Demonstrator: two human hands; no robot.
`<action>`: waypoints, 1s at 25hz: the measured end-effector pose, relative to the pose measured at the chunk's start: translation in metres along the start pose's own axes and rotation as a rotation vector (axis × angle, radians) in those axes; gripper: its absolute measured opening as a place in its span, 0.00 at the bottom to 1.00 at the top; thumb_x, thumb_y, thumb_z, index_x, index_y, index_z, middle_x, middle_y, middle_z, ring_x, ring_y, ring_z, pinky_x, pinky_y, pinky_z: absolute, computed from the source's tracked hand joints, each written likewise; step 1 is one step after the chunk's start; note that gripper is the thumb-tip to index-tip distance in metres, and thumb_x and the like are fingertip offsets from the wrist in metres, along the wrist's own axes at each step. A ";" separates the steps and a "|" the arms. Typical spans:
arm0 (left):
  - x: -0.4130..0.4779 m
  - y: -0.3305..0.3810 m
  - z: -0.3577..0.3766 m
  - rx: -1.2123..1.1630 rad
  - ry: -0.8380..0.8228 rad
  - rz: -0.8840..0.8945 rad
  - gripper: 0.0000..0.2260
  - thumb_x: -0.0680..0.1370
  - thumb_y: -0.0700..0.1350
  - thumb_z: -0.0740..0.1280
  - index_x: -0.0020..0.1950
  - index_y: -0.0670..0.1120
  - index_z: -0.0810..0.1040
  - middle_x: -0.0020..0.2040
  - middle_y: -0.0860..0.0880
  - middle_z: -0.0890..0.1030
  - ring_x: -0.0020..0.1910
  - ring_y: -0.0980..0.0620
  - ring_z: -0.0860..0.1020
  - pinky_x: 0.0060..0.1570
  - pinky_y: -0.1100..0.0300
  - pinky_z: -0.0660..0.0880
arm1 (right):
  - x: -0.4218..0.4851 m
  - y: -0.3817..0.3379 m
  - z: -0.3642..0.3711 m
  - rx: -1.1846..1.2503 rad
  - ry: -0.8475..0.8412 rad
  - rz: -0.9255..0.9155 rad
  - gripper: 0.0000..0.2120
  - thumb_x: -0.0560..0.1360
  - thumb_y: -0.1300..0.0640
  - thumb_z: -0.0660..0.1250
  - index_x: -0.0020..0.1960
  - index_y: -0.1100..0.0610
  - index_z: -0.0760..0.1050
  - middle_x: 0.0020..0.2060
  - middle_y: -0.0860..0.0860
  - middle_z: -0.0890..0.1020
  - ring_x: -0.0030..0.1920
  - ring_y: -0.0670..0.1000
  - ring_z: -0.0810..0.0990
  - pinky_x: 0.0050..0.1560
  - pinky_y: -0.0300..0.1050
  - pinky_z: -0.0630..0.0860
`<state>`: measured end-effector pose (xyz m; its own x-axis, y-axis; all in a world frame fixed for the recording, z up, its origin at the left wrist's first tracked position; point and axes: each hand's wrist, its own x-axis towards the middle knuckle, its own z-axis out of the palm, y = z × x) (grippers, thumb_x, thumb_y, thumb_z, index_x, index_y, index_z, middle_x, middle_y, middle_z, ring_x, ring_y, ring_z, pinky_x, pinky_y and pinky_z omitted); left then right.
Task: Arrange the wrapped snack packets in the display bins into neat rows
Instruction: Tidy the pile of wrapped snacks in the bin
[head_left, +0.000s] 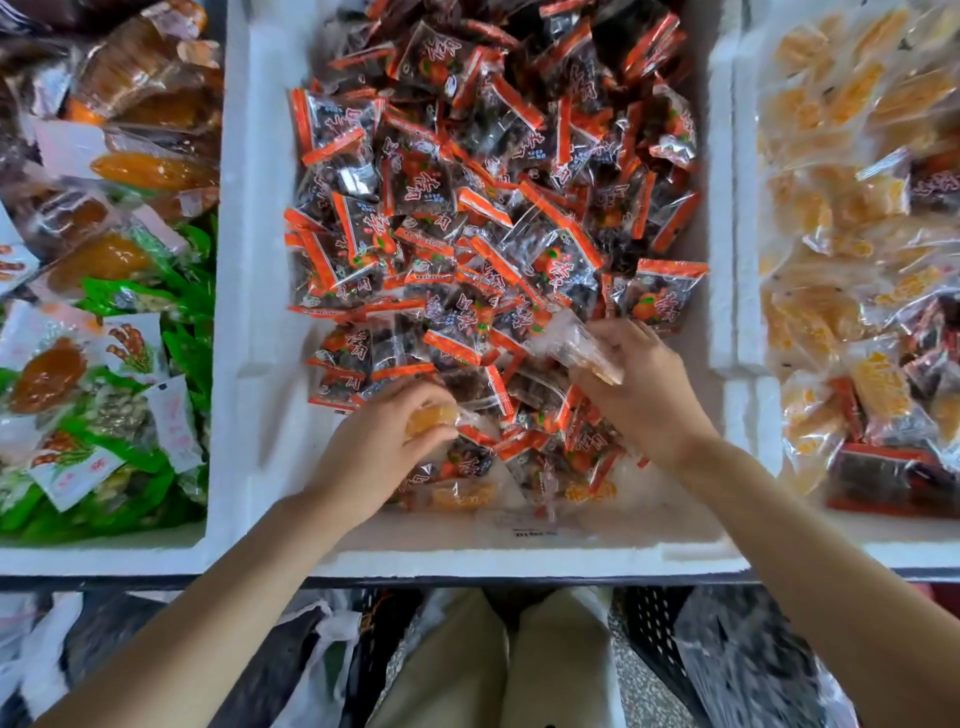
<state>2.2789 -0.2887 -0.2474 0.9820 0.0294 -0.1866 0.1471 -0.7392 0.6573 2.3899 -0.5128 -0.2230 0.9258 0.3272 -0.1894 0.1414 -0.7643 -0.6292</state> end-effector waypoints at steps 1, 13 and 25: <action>-0.001 0.000 -0.002 -0.069 0.005 -0.006 0.12 0.74 0.51 0.68 0.56 0.51 0.78 0.53 0.58 0.78 0.49 0.62 0.76 0.47 0.70 0.71 | -0.010 0.003 -0.007 0.022 -0.030 -0.010 0.13 0.74 0.55 0.69 0.57 0.52 0.75 0.49 0.45 0.76 0.46 0.43 0.73 0.43 0.31 0.64; -0.012 0.009 0.022 0.116 -0.654 -0.206 0.21 0.80 0.61 0.53 0.63 0.50 0.73 0.42 0.44 0.80 0.41 0.48 0.79 0.46 0.55 0.73 | -0.063 0.050 0.007 -0.147 -0.529 -0.030 0.12 0.79 0.53 0.61 0.61 0.55 0.72 0.55 0.46 0.73 0.55 0.47 0.76 0.54 0.39 0.70; -0.030 0.029 0.005 -0.025 -0.714 -0.151 0.20 0.78 0.61 0.59 0.68 0.56 0.68 0.66 0.55 0.71 0.60 0.57 0.71 0.58 0.61 0.67 | -0.061 0.026 0.007 -0.255 -0.721 -0.031 0.14 0.81 0.48 0.55 0.62 0.53 0.68 0.61 0.52 0.70 0.51 0.50 0.72 0.50 0.41 0.65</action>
<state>2.2533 -0.3140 -0.2266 0.6351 -0.3225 -0.7019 0.2863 -0.7457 0.6017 2.3346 -0.5485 -0.2333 0.4750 0.5652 -0.6745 0.3214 -0.8250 -0.4649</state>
